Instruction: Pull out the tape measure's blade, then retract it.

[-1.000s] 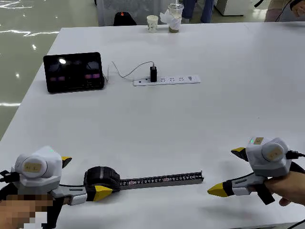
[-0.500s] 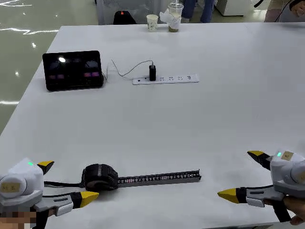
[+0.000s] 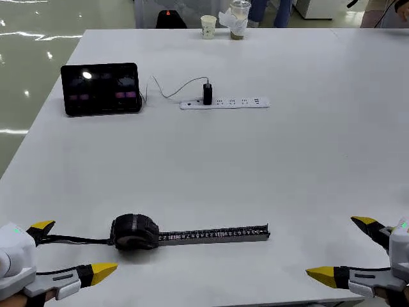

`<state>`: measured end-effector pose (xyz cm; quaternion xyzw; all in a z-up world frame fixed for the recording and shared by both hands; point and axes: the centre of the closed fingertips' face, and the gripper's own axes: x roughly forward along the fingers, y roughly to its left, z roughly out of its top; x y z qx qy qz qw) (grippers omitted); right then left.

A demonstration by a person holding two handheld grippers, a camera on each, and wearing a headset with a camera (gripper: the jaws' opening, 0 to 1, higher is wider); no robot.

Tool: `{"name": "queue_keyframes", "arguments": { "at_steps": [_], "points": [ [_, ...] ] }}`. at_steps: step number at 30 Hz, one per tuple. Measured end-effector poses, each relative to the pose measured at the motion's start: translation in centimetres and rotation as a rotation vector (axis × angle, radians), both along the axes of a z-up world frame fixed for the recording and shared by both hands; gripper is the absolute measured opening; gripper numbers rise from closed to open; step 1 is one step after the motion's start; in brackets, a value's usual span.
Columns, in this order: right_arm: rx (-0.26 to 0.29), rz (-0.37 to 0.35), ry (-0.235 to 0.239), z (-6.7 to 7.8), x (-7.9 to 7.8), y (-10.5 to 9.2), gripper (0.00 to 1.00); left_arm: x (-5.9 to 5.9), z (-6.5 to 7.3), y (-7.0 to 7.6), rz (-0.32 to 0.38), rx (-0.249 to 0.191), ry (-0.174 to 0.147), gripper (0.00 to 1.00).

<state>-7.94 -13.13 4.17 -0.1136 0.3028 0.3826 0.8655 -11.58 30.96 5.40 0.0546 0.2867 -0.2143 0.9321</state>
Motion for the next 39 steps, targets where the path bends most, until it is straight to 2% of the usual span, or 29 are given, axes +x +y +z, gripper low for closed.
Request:
{"name": "queue_keyframes", "arguments": {
  "at_steps": [4,6,8,11,14,18,23,24,25,26,27,29,33,36,39],
  "points": [
    [-0.027,0.015,-0.008,-0.3,-0.2,-0.5,0.99,0.1,0.1,-0.2,-0.006,-0.012,-0.005,0.99],
    [-0.040,0.020,-0.006,-0.4,-0.3,-0.7,0.99,0.3,-0.1,-0.2,-0.016,-0.007,0.008,0.99],
    [-0.030,0.012,-0.008,-0.3,-0.2,-0.8,0.99,0.4,-0.3,-0.4,-0.034,0.013,0.014,0.99],
    [-0.023,0.005,-0.007,-0.3,-0.3,-0.8,0.99,0.5,-0.4,-0.8,-0.051,0.018,0.021,0.99],
    [-0.024,-0.008,0.023,-0.6,-0.7,-0.9,0.99,0.6,-0.4,-1.1,-0.061,0.018,0.025,0.99],
    [-0.038,0.001,0.033,-1.0,-0.9,-0.9,0.99,0.5,-0.7,-1.2,-0.060,0.022,0.043,0.99],
    [-0.069,0.041,0.042,-1.6,-1.4,-0.2,0.99,0.2,-0.8,-1.3,-0.065,0.023,0.043,0.99],
    [-0.068,0.038,0.043,-1.6,-1.4,-0.5,0.99,0.1,-1.0,-1.4,-0.072,0.016,0.054,0.99],
    [-0.042,0.035,0.043,-1.1,-1.3,-0.4,0.99,-0.3,-1.4,-1.6,-0.081,0.009,0.074,0.99],
    [-0.024,0.030,0.019,-0.7,-1.0,-0.3,0.99,-0.4,-1.6,-1.6,-0.091,0.031,0.077,0.99],
    [-0.024,0.026,0.000,-0.4,-0.7,-0.3,0.99,-0.5,-1.7,-1.6,-0.100,0.051,0.072,0.99],
    [-0.034,0.021,0.011,-0.6,-0.6,-0.6,0.99,-0.6,-1.5,-1.9,-0.101,0.037,0.071,0.99],
    [-0.050,0.009,0.005,-0.5,-0.1,-0.8,0.99,-0.3,-1.3,-2.0,-0.093,0.052,0.066,0.99],
    [-0.056,0.021,0.006,-0.5,0.0,-0.6,0.99,0.1,-1.0,-2.1,-0.080,0.043,0.059,0.99],
    [-0.068,0.046,0.012,-0.3,-0.1,-0.2,0.99,0.7,-0.5,-2.3,-0.056,0.016,0.057,0.99]
  ]
}}
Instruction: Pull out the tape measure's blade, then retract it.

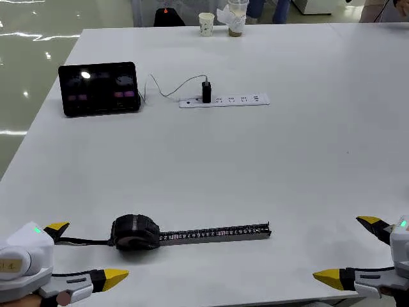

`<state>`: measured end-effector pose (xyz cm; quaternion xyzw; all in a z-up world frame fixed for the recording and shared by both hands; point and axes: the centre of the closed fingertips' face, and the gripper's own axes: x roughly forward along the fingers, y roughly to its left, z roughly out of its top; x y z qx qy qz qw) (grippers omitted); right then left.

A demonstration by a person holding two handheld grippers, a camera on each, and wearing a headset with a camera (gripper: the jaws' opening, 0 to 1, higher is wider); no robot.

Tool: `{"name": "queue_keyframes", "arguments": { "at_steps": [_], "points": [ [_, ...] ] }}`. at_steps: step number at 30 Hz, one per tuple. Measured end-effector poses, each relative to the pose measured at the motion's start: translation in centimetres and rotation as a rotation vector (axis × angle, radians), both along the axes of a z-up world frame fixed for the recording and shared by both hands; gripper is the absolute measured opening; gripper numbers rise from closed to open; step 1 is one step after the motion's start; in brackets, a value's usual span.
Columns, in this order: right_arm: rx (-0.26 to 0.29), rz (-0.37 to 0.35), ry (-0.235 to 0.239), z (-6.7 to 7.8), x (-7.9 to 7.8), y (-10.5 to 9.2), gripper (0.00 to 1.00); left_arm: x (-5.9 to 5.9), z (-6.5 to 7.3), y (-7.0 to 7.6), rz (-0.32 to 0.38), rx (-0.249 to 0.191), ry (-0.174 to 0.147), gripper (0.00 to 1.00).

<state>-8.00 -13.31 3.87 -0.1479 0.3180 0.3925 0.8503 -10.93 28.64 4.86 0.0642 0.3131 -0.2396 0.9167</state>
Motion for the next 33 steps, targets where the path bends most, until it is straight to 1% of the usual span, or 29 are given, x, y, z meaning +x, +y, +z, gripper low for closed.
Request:
{"name": "queue_keyframes", "arguments": {
  "at_steps": [1,2,4,5,6,8,11,13,14,15,17,18,19,20,22,24,26,28,30,32,33],
  "points": [
    [-0.004,0.011,0.004,0.0,0.2,-0.1,0.99,0.2,0.2,-0.3,0.003,-0.012,-0.005,0.99],
    [-0.011,0.018,0.006,0.0,0.3,0.0,0.99,0.6,0.2,-0.3,0.010,-0.013,-0.009,0.99],
    [-0.016,0.040,0.010,0.1,0.4,0.4,0.99,0.8,0.4,-0.6,0.024,-0.013,-0.009,0.99],
    [-0.019,0.049,0.013,0.1,0.4,0.6,0.99,0.8,0.5,-0.7,0.035,-0.018,-0.001,0.99],
    [-0.026,0.059,0.019,0.2,0.6,0.7,0.99,0.9,0.7,-1.2,0.031,-0.033,-0.013,0.99],
    [-0.024,0.074,0.028,0.3,0.8,1.1,0.99,0.9,0.8,-1.7,0.023,-0.045,-0.016,0.99],
    [-0.036,0.107,0.034,0.4,1.1,1.5,0.99,1.0,0.4,-2.1,0.024,-0.037,-0.004,0.99],
    [-0.037,0.118,0.038,0.6,1.1,1.9,0.99,1.1,0.4,-2.3,0.027,-0.040,0.003,0.99],
    [-0.040,0.126,0.042,0.7,1.2,2.2,0.99,1.2,0.5,-2.6,0.031,-0.054,0.008,0.99],
    [-0.047,0.132,0.045,0.8,1.2,2.2,0.99,1.4,0.5,-2.6,0.038,-0.057,0.012,0.99],
    [-0.061,0.146,0.039,1.0,1.7,2.3,0.99,1.8,0.8,-2.9,0.061,-0.075,0.013,0.99],
    [-0.060,0.149,0.041,1.1,1.9,2.3,0.99,1.9,0.8,-2.9,0.069,-0.070,0.012,0.99],
    [-0.059,0.160,0.055,1.1,1.9,2.5,0.99,2.1,0.7,-2.8,0.082,-0.047,0.012,0.99],
    [-0.061,0.173,0.067,1.0,1.9,2.7,0.99,2.2,0.7,-3.0,0.082,-0.041,0.008,0.99],
    [-0.112,0.211,0.049,0.8,2.2,2.7,0.99,2.3,0.6,-3.4,0.077,-0.025,-0.006,0.99],
    [-0.130,0.228,0.044,0.9,2.2,3.1,0.99,2.4,0.2,-3.6,0.081,-0.021,-0.007,0.99],
    [-0.131,0.242,0.039,1.2,2.3,3.6,0.99,2.4,0.2,-4.1,0.085,-0.024,-0.007,0.99],
    [-0.136,0.250,0.049,1.2,2.4,3.8,0.99,2.6,0.1,-4.4,0.096,-0.018,-0.004,0.99],
    [-0.135,0.271,0.042,1.2,2.5,4.1,0.99,2.8,0.4,-4.7,0.120,-0.031,-0.019,0.99],
    [-0.136,0.285,0.048,1.2,2.6,4.4,0.99,3.0,0.3,-5.0,0.142,-0.023,-0.024,0.99],
    [-0.138,0.289,0.052,1.2,2.6,4.5,0.99,3.1,0.4,-5.1,0.150,-0.018,-0.033,0.99]
  ]
}}
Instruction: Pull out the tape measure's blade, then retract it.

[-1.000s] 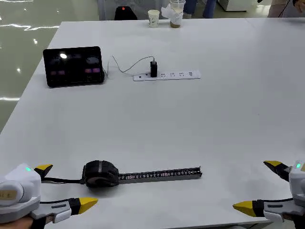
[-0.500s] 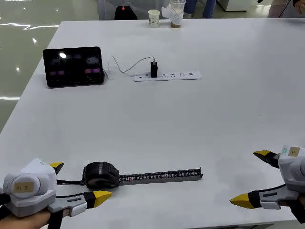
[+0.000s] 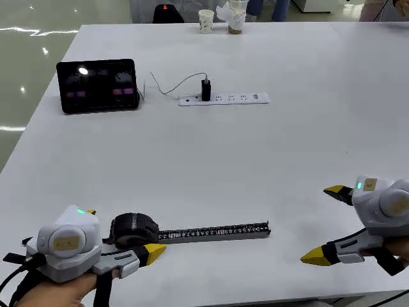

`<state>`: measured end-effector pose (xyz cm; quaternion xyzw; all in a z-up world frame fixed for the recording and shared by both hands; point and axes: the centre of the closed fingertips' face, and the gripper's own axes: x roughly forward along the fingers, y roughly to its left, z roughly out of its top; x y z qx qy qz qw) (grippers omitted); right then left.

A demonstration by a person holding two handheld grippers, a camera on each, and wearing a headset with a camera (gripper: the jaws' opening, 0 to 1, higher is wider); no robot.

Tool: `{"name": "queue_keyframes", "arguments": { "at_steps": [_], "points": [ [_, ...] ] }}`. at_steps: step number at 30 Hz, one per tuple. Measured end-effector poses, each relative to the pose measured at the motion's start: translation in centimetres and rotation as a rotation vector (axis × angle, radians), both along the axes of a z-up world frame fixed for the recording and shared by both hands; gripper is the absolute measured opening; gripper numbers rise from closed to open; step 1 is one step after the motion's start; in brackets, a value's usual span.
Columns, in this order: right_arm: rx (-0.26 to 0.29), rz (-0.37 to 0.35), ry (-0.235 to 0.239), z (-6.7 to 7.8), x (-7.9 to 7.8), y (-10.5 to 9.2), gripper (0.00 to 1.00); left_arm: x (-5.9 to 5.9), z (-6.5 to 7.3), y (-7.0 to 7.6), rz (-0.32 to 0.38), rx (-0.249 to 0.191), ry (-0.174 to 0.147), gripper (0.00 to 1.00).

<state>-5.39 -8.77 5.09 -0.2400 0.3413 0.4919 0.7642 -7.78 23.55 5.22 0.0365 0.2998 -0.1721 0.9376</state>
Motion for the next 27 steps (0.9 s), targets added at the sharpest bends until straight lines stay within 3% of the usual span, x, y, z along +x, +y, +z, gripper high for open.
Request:
{"name": "queue_keyframes", "arguments": {
  "at_steps": [1,4,9,12,14,17,18,22,24,25,26,27],
  "points": [
    [0.001,0.011,-0.001,0.1,0.0,0.3,0.99,0.2,0.0,0.0,0.015,0.016,-0.005,0.99],
    [0.000,0.030,-0.001,0.6,0.1,1.0,0.99,0.5,-0.1,-0.3,0.058,-0.006,0.008,0.99],
    [-0.024,0.078,-0.021,0.7,0.9,1.4,0.99,1.2,0.4,-0.2,0.135,-0.041,-0.021,0.99],
    [-0.044,0.098,-0.016,0.3,1.3,1.5,0.99,1.5,0.6,0.1,0.169,-0.036,-0.047,0.99],
    [-0.072,0.133,-0.023,0.0,1.3,1.7,0.99,1.8,1.0,0.4,0.199,-0.024,-0.081,0.99],
    [-0.087,0.164,-0.031,-0.1,1.3,2.2,0.99,2.0,0.9,0.4,0.227,-0.018,-0.090,0.99],
    [-0.069,0.187,-0.077,0.2,2.0,2.6,0.99,2.1,0.8,0.3,0.233,-0.020,-0.093,0.99],
    [-0.080,0.186,-0.062,-0.1,2.5,2.8,0.99,2.4,0.9,0.4,0.282,-0.047,-0.111,0.99],
    [-0.088,0.206,-0.086,0.0,3.0,3.3,0.99,2.5,1.1,0.5,0.328,-0.067,-0.130,0.99],
    [-0.092,0.215,-0.079,0.0,3.1,3.6,0.99,2.7,1.3,0.7,0.346,-0.067,-0.161,0.99],
    [-0.099,0.230,-0.073,-0.2,3.2,3.9,0.99,3.0,2.1,1.0,0.365,-0.068,-0.220,0.99],
    [-0.107,0.242,-0.073,-0.3,3.2,4.1,0.99,2.8,1.9,1.0,0.364,-0.075,-0.209,0.99]
  ]
}}
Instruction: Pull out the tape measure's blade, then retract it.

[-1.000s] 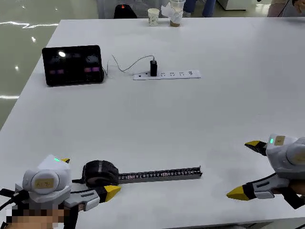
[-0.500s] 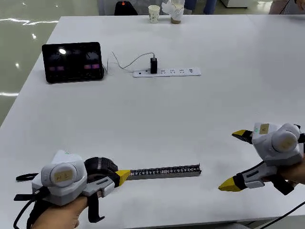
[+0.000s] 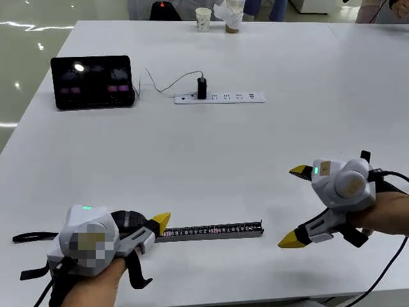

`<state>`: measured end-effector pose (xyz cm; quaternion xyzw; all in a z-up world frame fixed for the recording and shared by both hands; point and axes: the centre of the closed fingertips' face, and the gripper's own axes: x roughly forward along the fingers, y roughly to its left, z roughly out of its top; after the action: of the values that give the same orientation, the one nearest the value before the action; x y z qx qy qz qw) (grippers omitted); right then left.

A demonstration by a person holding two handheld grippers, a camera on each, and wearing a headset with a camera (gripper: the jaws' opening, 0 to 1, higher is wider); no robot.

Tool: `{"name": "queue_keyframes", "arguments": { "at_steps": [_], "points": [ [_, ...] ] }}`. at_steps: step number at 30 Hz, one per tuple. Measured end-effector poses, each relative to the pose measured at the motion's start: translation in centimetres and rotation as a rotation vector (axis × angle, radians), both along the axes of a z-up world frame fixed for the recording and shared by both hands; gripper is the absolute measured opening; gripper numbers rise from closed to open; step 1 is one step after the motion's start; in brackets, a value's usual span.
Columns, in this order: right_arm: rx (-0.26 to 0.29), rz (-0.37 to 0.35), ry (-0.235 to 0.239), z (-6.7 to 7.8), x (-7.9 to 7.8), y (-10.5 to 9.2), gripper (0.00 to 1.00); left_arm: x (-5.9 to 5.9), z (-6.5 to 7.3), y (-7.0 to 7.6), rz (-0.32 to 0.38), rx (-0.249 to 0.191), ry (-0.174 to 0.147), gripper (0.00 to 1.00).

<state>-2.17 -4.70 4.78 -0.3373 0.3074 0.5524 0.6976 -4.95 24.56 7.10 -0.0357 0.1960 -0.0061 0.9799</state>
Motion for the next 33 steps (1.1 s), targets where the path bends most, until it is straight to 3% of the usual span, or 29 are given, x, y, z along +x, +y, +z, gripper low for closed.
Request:
{"name": "queue_keyframes", "arguments": {
  "at_steps": [2,4,6,10,11,14,16,26,31,33],
  "points": [
    [-0.022,0.029,-0.001,-0.3,0.0,0.5,0.99,0.2,0.0,0.3,0.018,-0.031,-0.008,0.99],
    [-0.029,0.047,0.008,-0.5,-0.1,1.0,0.99,0.3,-0.7,0.6,0.025,-0.013,0.009,0.99],
    [-0.045,0.063,0.018,-0.9,-0.2,1.3,0.99,0.2,-1.2,0.6,0.034,-0.029,0.011,0.99],
    [-0.069,0.090,0.037,-1.7,-0.4,1.7,0.99,0.0,-2.3,0.2,0.006,-0.016,0.039,0.99],
    [-0.080,0.098,0.051,-2.1,-0.6,1.7,0.99,0.0,-2.5,0.2,0.001,-0.031,0.039,0.99],
    [-0.103,0.104,0.135,-3.2,-1.6,1.6,0.99,0.2,-2.8,0.5,0.004,-0.021,0.039,0.99],
    [-0.094,0.132,0.115,-3.4,-1.4,2.0,0.99,0.2,-2.8,0.4,-0.007,-0.010,0.038,0.99],
    [-0.119,0.132,0.155,-4.4,-1.1,2.2,0.99,0.3,-2.9,-0.2,-0.036,0.006,0.041,0.99],
    [-0.131,0.157,0.149,-4.8,-1.1,2.3,0.88,0.3,-3.1,-0.2,-0.037,0.005,0.044,0.99],
    [-0.136,0.173,0.152,-5.0,-1.3,2.3,0.80,0.2,-3.4,-0.1,-0.034,0.003,0.054,0.99]
  ]
}}
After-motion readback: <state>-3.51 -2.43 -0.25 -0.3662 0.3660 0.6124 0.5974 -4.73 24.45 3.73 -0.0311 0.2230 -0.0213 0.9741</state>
